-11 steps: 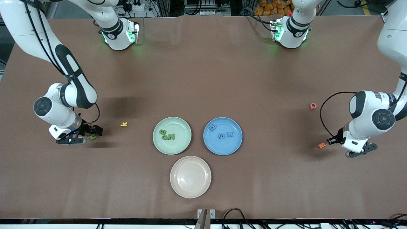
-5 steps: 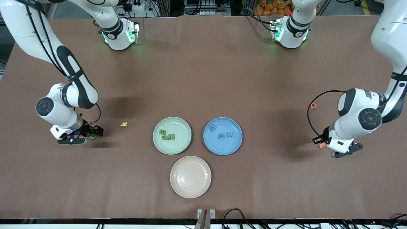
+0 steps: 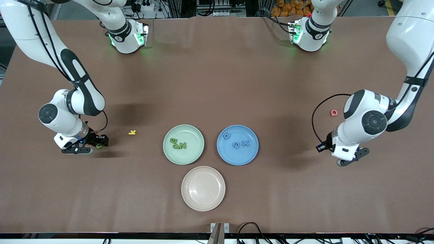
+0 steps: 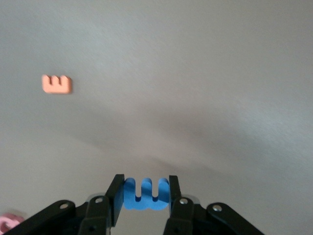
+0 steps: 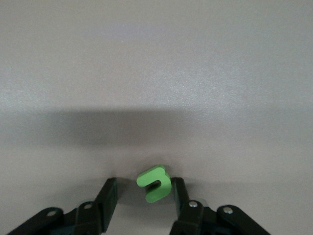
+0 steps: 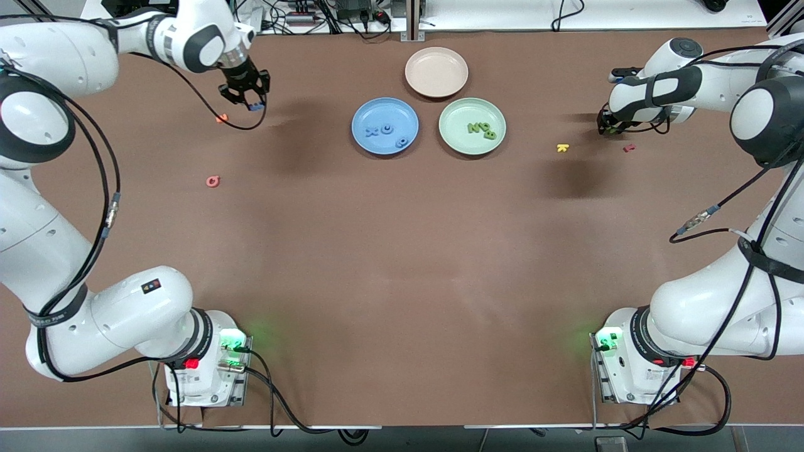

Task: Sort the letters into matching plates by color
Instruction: 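Lift the blue E with the left gripper while the right gripper grasps the 3, then carry the E to the blue plate while the right gripper carries the 3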

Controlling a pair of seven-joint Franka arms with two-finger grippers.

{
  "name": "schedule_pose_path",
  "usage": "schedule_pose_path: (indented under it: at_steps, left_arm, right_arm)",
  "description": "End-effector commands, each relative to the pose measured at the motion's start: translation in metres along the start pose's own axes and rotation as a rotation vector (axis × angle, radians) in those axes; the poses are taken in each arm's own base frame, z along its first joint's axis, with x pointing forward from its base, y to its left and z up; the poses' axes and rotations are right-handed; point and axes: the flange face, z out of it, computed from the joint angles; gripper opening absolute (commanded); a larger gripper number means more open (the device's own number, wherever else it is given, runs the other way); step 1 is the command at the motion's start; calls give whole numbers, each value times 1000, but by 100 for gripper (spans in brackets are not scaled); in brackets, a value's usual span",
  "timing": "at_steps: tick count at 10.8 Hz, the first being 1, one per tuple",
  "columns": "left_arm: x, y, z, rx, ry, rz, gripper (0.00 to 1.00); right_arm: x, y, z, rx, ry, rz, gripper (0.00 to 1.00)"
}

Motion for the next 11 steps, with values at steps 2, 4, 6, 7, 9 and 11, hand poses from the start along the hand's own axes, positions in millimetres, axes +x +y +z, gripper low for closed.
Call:
schedule_pose_path:
  at_steps: [2,4,6,7,9,11]
  left_arm:
    - [-41,50,-6,9,-12,-82,0]
    - [-62,75,-8,0,-21,-111,0]
    - [-78,100,-16,-35,-54,-148,0]
    - [-86,113,-22,-50,-60,-167,0]
    - [-104,137,-32,-75,-78,-199,0]
    - [-118,159,-45,-102,-91,-245,0]
  right_arm:
    - [0,3,-4,-1,12,-13,49]
    - [1,4,-7,-2,16,-13,46]
    - [1,4,-7,-2,16,-13,43]
    - [1,4,-7,-2,16,-13,40]
    - [1,4,-7,-2,16,-13,30]
    - [1,4,-7,-2,16,-13,24]
